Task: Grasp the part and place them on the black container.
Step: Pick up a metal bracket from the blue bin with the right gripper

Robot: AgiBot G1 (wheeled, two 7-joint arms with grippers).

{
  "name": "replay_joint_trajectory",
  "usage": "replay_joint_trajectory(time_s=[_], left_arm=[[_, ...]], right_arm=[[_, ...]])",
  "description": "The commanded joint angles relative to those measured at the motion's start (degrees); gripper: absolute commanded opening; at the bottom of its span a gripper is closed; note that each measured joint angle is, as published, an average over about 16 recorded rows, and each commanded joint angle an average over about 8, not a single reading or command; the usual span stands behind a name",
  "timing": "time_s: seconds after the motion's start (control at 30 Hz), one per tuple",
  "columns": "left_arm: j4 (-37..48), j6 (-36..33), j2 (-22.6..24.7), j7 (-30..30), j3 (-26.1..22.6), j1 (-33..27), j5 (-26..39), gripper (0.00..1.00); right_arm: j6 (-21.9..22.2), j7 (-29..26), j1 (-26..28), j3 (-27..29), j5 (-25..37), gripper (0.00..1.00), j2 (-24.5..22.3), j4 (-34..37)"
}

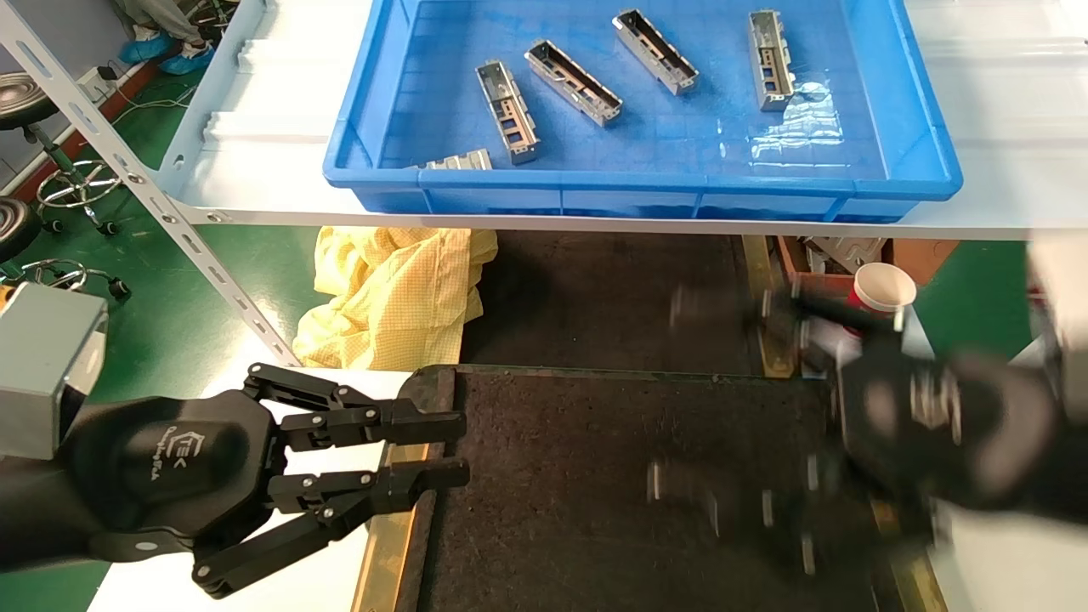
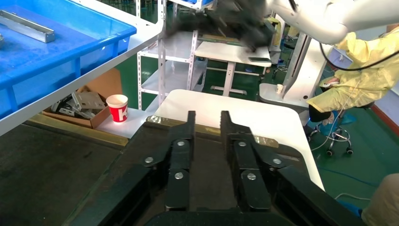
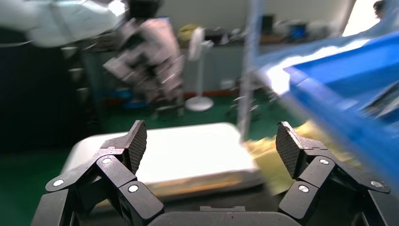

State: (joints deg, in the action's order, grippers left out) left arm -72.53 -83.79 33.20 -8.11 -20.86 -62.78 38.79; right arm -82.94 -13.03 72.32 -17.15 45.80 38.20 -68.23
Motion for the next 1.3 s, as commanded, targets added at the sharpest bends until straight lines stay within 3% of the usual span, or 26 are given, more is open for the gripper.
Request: replay_joint_trajectory(time_s=[0.03, 0.47, 0.83, 0.87, 1.1, 1.13, 1.3], left_arm=[[0.0, 0.0, 0.0, 0.0, 0.0, 0.0, 0.0, 0.00], [0.0, 0.0, 0.0, 0.0, 0.0, 0.0, 0.0, 0.00], [0.0, 0.0, 0.0, 0.0, 0.0, 0.0, 0.0, 0.00], [0.0, 0.0, 0.0, 0.0, 0.0, 0.0, 0.0, 0.03], [0.0, 0.0, 0.0, 0.0, 0.0, 0.0, 0.0, 0.91], [0.0, 0.0, 0.0, 0.0, 0.0, 0.0, 0.0, 1.00], [0.0, 0.0, 0.0, 0.0, 0.0, 0.0, 0.0, 1.00]], right_arm=[[0.8, -0.8, 3.1, -0.2, 0.9, 1.00, 0.9, 1.3], [8.0, -2.4, 27.2, -7.8, 19.1, 1.00, 10.6, 24.8], [12.7, 2.4, 39.4, -11.4, 26.5, 1.00, 19.4, 46.2], [13.3, 2.8, 40.3, -11.7, 27.1, 1.00, 20.1, 47.9], [17.8, 3.9, 44.8, -13.8, 30.9, 1.00, 24.2, 57.3], [18.4, 3.9, 45.2, -14.0, 31.2, 1.00, 24.7, 58.4], [21.0, 3.6, 46.7, -14.6, 32.2, 1.00, 26.6, 62.7]])
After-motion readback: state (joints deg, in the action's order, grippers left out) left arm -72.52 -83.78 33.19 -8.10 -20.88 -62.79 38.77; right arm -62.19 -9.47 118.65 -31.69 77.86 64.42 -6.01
